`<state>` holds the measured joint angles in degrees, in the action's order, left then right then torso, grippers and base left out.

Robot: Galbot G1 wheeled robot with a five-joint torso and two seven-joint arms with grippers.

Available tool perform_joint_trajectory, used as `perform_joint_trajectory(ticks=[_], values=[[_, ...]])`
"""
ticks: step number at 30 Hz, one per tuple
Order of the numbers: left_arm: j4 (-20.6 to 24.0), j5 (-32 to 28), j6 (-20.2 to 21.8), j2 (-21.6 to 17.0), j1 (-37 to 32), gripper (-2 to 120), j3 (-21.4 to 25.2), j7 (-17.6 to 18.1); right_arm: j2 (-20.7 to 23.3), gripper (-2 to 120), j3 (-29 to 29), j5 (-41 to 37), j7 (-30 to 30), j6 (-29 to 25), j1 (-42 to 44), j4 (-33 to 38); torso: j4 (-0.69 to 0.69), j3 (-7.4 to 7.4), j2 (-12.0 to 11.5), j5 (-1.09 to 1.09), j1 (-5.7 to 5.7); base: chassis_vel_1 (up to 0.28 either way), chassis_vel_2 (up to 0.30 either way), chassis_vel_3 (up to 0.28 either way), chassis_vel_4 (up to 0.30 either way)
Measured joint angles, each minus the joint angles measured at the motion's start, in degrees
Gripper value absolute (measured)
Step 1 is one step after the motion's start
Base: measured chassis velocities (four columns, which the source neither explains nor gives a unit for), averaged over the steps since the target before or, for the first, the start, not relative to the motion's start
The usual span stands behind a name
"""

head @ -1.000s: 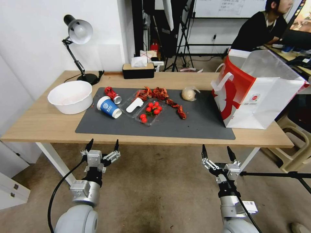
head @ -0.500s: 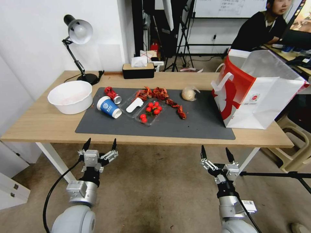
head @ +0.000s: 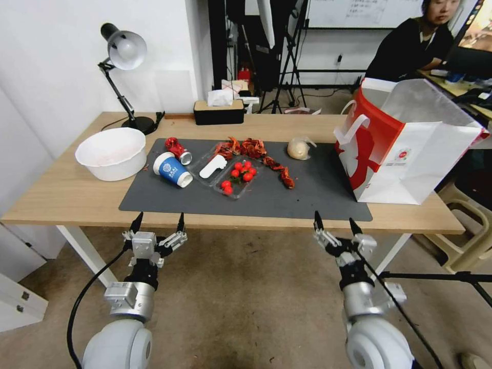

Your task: Pick up the trash from the table and place it into the takeout bag.

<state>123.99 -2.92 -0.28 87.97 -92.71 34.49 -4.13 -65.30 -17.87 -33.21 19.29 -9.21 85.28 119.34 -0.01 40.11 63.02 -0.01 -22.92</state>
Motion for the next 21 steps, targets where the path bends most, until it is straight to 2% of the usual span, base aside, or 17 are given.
perform_joint_trajectory(ticks=[3, 10, 12, 14, 16, 18, 21], values=[[-0.40, 0.01, 0.05, 0.02, 0.27, 100, -0.35, -0.08, 1.37, 100, 1.66, -4.43, 2.08, 2.06, -5.36, -1.97, 0.00, 0.00, 0.00, 0.00, 0.00, 0.000, 0.000, 0.000, 0.000], [-0.58, 0.12, 0.14, 0.30, 0.54, 100, -0.64, -0.20, 3.22, 100, 5.98, -9.54, 6.01, 4.25, -16.14, -7.74, 0.01, 0.00, 0.00, 0.00, 0.00, 0.000, 0.000, 0.000, 0.000], [-0.58, 0.12, 0.15, 0.37, 0.54, 100, -0.56, -0.21, 3.87, 100, 8.63, -11.91, 7.94, 4.94, -22.25, -10.96, 0.00, 0.00, -0.01, 0.01, 0.00, 0.000, 0.000, 0.000, 0.000], [-0.58, 0.12, 0.16, 0.38, 0.54, 100, -0.50, -0.21, 3.99, 100, 9.33, -12.42, 8.36, 5.06, -23.86, -11.80, 0.01, 0.01, -0.01, 0.01, 0.00, 0.000, 0.000, 0.000, 0.000], [-0.55, 0.12, 0.16, 0.41, 0.47, 100, -0.40, -0.21, 4.17, 100, 12.58, -14.57, 9.92, 5.54, -30.72, -15.72, 0.02, 0.01, -0.01, 0.02, -0.01, 0.000, 0.000, 0.000, 0.000], [-0.53, 0.12, 0.16, 0.40, 0.43, 100, -0.39, -0.21, 4.16, 100, 13.48, -15.31, 10.33, 5.64, -32.51, -16.89, 0.01, 0.01, -0.01, 0.01, -0.01, 0.000, 0.000, 0.000, 0.000], [-0.41, 0.12, 0.16, 0.39, 0.29, 100, -0.39, -0.21, 3.97, 100, 17.53, -18.63, 12.38, 6.55, -39.81, -21.63, 0.01, 0.01, -0.01, 0.01, 0.00, 0.000, 0.000, 0.000, 0.000]])
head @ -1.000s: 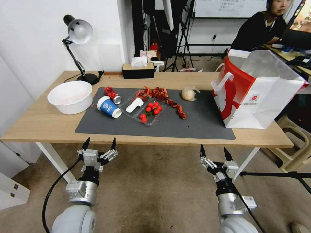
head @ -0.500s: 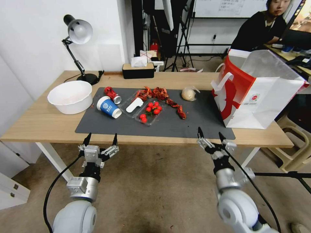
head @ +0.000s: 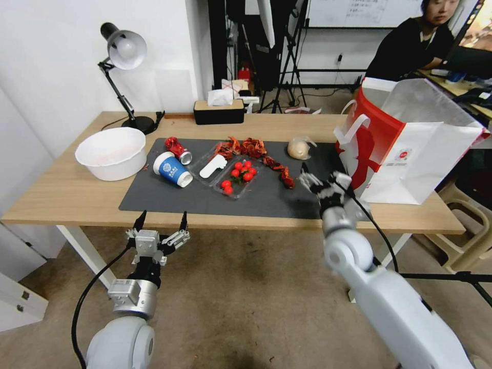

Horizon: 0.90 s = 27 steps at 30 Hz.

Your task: Pick up the trash from the table and place it into the takeout bag.

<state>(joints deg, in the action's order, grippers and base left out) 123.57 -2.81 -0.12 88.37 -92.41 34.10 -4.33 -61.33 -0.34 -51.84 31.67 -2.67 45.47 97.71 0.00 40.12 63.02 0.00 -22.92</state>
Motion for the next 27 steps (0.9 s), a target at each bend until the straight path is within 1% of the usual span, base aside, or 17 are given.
perform_joint_trajectory(ticks=[1, 4, 5, 8, 9, 10, 11, 13, 14, 17, 27], values=[[0.00, 0.00, 0.00, 0.00, 0.00, 100, 0.00, 0.00, 0.00, 100, 0.00, 0.00, 0.00, 0.00, 0.00, 0.00, 0.00, 0.00, 0.00, 0.00, 0.00, 0.000, 0.000, 0.000, 0.000], [0.03, -0.01, 0.00, -0.02, -0.02, 100, 0.07, 0.02, -0.40, 100, 3.18, -2.16, 1.74, 0.99, -5.79, -4.57, 0.00, 0.00, 0.00, 0.01, -0.01, 0.000, 0.000, 0.000, 0.000], [0.03, -0.01, 0.00, -0.02, -0.02, 100, 0.07, 0.02, -0.40, 100, 3.18, -2.16, 1.74, 0.99, -5.79, -4.57, 0.00, 0.00, 0.00, 0.01, -0.01, 0.000, 0.000, 0.000, 0.000], [-0.08, -0.07, -0.10, -0.13, 0.05, 100, 0.21, 0.06, -1.33, 100, 6.41, -4.68, 3.74, 2.36, -11.56, -10.09, 0.00, 0.00, 0.00, 0.00, 0.00, 0.000, 0.000, 0.000, 0.000], [-0.14, -0.08, -0.13, -0.14, 0.07, 100, 0.25, 0.08, -1.68, 100, 7.38, -5.13, 4.18, 2.60, -13.01, -11.80, 0.00, 0.00, 0.00, 0.01, 0.00, 0.000, 0.000, 0.000, 0.000], [-0.14, -0.08, -0.13, -0.14, 0.07, 100, 0.25, 0.08, -1.68, 100, 7.38, -5.13, 4.18, 2.60, -13.01, -11.80, 0.00, 0.00, 0.00, 0.01, 0.00, 0.000, 0.000, 0.000, 0.000], [-0.20, -0.10, -0.17, -0.17, 0.15, 100, 0.30, 0.10, -2.25, 100, 8.94, -5.63, 4.65, 2.82, -15.29, -14.60, 0.01, 0.00, 0.00, 0.00, -0.01, 0.000, 0.000, 0.000, 0.000], [-0.30, -0.16, -0.21, -0.21, 0.35, 100, 0.38, 0.13, -2.93, 100, 10.73, -6.13, 4.98, 3.19, -17.75, -17.37, 0.00, 0.00, 0.00, 0.01, -0.01, 0.000, 0.000, 0.000, 0.000], [-0.30, -0.16, -0.21, -0.21, 0.35, 100, 0.38, 0.13, -2.93, 100, 10.73, -6.13, 4.98, 3.19, -17.75, -17.37, 0.00, 0.00, 0.00, 0.01, -0.01, 0.000, 0.000, 0.000, 0.000], [-0.56, -0.40, -0.27, -0.41, 0.62, 100, 0.74, 0.18, -4.18, 100, 12.95, -6.82, 5.51, 4.13, -21.05, -21.29, 0.00, -0.01, 0.00, 0.01, -0.01, 0.000, 0.000, 0.000, 0.000], [-1.12, -1.31, -0.46, -0.68, 0.98, 100, 0.96, 0.24, -6.22, 100, 15.72, -9.31, 6.58, 7.19, -24.94, -26.95, 0.00, -0.01, 0.00, 0.01, 0.00, 0.000, 0.000, 0.000, 0.000]])
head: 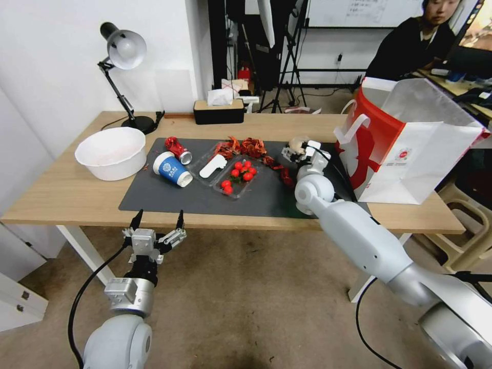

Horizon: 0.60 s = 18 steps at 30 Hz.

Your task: Pick up the trash from the table and place it into the takeout bag.

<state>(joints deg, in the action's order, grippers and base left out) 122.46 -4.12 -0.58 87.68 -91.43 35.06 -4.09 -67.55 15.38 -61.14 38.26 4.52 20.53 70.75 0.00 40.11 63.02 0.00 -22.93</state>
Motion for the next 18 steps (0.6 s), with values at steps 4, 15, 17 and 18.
perform_joint_trajectory(ticks=[4, 15, 17, 18], values=[[-0.23, -0.01, -0.13, -0.04, 0.14, 100, -0.05, 0.01, -0.62, 100, 0.48, -0.28, -0.07, 0.64, -0.97, -2.03, 0.00, 0.00, 0.00, 0.00, 0.01, 0.000, 0.000, 0.000, 0.000], [-0.59, 0.22, -0.33, 0.02, 0.11, 100, -0.46, 0.02, -1.31, 100, 1.43, -0.24, -1.47, 1.15, -2.97, -5.81, 0.00, -0.01, 0.01, 0.00, 0.01, 0.000, 0.000, 0.000, 0.000], [-0.60, 0.36, -0.46, 0.05, -0.02, 100, -0.50, 0.02, -1.33, 100, 1.89, -0.24, -1.74, 1.41, -3.60, -6.78, 0.00, -0.01, 0.01, 0.00, 0.01, 0.000, 0.000, 0.000, 0.000], [-0.60, 0.39, -0.50, 0.06, -0.05, 100, -0.50, 0.02, -1.36, 100, 2.04, -0.24, -1.79, 1.50, -3.74, -7.10, 0.00, 0.00, 0.01, 0.00, 0.01, 0.000, 0.000, 0.000, 0.000]])
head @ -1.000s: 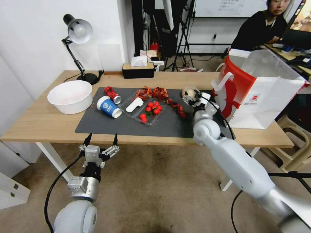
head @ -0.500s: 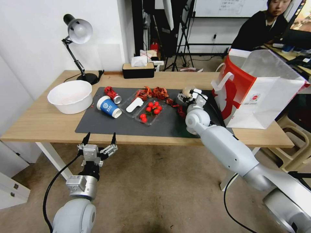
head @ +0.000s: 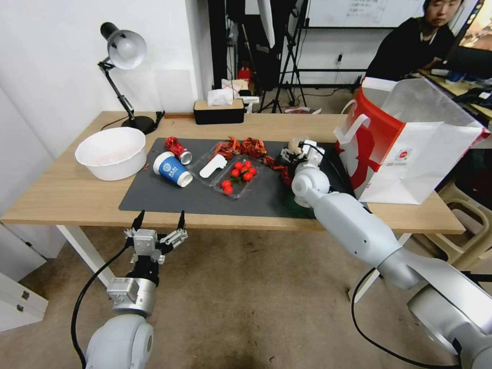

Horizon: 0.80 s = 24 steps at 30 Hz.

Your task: Pick up the trash from the table and place it into the takeout bag.

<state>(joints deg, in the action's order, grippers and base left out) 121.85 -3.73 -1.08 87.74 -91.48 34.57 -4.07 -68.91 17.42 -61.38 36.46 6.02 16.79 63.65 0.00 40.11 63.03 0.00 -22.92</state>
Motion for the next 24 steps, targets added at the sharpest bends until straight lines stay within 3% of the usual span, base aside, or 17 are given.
perform_joint_trajectory(ticks=[5, 9, 11, 16, 19, 24], values=[[-0.04, 0.13, -0.16, 0.00, -0.12, 100, -0.02, 0.00, -0.51, 98, 0.18, 0.06, -0.24, 0.11, -0.53, -1.62, 0.00, 0.00, 0.00, 0.00, 0.00, 0.000, 0.000, 0.000, 0.000], [-0.10, 0.76, -0.42, -0.01, -0.23, 100, -0.04, 0.00, -1.03, 89, 0.18, 0.18, -0.48, 0.11, -0.80, -2.81, 0.01, 0.00, 0.00, 0.00, 0.00, 0.000, 0.000, 0.000, 0.000], [-0.30, 1.10, -0.68, -0.05, -0.32, 100, -0.02, 0.00, -1.24, 79, 0.16, 0.24, -0.57, 0.08, -0.95, -3.13, 0.00, 0.00, 0.00, 0.00, 0.00, 0.000, 0.000, 0.000, 0.000], [-0.54, 1.23, -0.80, -0.06, -0.33, 100, -0.05, 0.00, -1.30, 68, 0.16, 0.26, -0.62, 0.05, -1.09, -3.21, 0.00, 0.00, 0.00, 0.00, 0.00, 0.000, 0.000, 0.000, 0.000], [-0.83, 1.35, -0.89, 0.01, -0.22, 100, -0.19, 0.00, -1.27, 51, 0.17, 0.32, -0.63, 0.04, -1.12, -3.34, 0.00, 0.00, 0.00, 0.00, 0.00, 0.000, 0.000, 0.000, 0.000], [-1.07, 1.37, -1.04, 0.01, -0.17, 100, -0.19, 0.00, -1.15, 38, 0.24, 0.34, -0.70, 0.04, -1.12, -3.36, 0.00, 0.00, 0.00, 0.00, 0.00, 0.000, 0.000, 0.000, 0.000]])
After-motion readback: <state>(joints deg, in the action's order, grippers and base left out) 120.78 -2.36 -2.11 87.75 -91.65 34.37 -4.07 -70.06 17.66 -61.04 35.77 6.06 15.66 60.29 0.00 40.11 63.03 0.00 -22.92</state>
